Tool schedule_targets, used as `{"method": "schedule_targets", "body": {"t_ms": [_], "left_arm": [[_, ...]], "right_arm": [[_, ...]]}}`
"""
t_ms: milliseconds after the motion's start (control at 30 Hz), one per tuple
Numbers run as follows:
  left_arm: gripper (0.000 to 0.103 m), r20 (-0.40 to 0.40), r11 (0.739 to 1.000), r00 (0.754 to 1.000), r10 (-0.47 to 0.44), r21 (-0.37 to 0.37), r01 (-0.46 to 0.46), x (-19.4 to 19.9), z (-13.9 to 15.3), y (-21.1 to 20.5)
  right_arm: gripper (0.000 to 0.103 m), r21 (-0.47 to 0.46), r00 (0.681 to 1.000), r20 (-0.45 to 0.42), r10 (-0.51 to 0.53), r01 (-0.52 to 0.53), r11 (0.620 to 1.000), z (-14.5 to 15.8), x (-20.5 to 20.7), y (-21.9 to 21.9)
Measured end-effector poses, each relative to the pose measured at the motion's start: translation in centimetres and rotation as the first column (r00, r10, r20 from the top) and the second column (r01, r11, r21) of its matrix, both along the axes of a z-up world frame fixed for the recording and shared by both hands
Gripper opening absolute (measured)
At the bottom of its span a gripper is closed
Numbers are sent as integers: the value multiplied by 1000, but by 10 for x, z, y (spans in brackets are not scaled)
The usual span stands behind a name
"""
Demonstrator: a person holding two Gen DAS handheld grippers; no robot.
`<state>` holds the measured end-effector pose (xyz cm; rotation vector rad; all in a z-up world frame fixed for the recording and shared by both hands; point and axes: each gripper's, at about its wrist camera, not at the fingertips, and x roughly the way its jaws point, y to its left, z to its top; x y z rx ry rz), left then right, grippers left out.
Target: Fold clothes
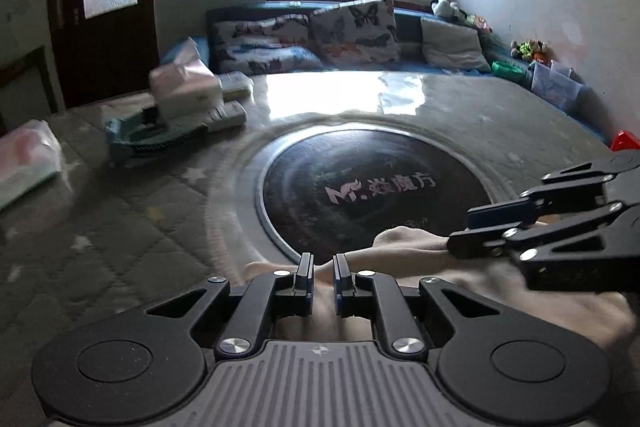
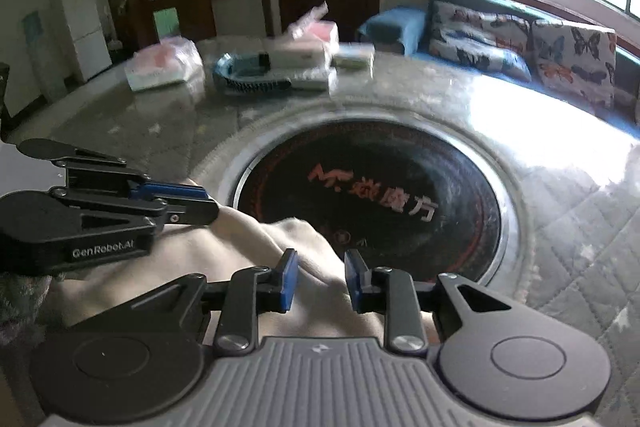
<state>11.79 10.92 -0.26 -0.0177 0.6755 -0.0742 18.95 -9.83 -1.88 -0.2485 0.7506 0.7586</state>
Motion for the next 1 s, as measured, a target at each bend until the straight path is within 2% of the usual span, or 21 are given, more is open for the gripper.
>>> {"method": "schedule_targets", "body": {"t_ms": [133,267,467,667,867,1000], "left_arm": [[12,29,998,997,-67,-5,67,-30,9,-12],[12,21,993,993,-115,-3,115,-47,3,-25],[12,-5,997,997,-79,3,79,-56,-11,-20],[12,3,999,999,-38,5,38,-64,-11,-10],[12,-7,1000,1000,11,7,-11,-69,-16,3],[12,2,1000,1000,22,6,-22,-72,-15,6]], "right_arm": [[25,2,998,29,49,-49,999,14,-23,-9],[25,-6,996,28,89,-89,996,14,-49,-16],[25,-23,989,62,136,-135,991,4,-84,-15],[27,-10,989,63,132,-132,991,-10,-94,-10],[27,-6,981,92,168,-168,986,-4,-110,-15],[28,16,988,90,126,-128,992,0,-103,-28]]}}
